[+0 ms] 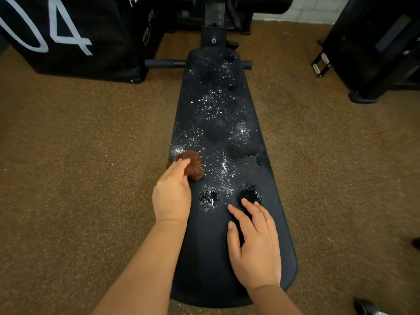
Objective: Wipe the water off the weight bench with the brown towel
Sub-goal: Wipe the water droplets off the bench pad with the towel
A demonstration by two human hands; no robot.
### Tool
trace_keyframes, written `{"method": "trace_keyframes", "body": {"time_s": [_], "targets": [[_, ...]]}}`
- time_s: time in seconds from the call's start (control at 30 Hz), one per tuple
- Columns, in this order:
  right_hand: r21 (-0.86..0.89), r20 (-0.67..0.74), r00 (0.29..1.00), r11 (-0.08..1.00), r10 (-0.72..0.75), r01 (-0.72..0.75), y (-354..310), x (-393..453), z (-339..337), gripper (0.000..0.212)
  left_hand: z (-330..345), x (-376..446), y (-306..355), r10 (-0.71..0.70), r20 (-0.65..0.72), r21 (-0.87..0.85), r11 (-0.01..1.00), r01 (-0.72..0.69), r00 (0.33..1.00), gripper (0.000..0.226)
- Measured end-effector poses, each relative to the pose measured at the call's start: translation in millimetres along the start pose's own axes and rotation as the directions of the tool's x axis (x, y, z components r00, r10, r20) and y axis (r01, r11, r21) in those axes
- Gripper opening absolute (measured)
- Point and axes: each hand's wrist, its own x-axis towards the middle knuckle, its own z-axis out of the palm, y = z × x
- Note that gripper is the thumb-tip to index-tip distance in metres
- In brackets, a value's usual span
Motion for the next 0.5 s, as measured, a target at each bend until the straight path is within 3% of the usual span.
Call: {"method": "trace_keyframes", "body": {"time_s": [0.2,0.3,0.5], "targets": [[0.003,0.003,1.000,1.000,0.003,-0.003,-1.0,-0.4,-0.6,0.037,-22.2,-67.3,-8.0,0.161,0.137,0.016,0.986,-0.164,0.978,0.047],[0.010,-0.002,1.000,1.000,0.005,-0.005,-0.8,0.0,-0.5,0.037,-23.8,-54.1,-13.7,0.267,0.142,0.057,0.959,-0.278,0.953,0.049],[0.017,-0.004,1.000,1.000,-0.004,0.004,0.4,0.1,1.0,0.038,7.5,-45.3,5.4,0.100,0.023,-0.031,0.995,-0.099,0.995,0.040]]}}
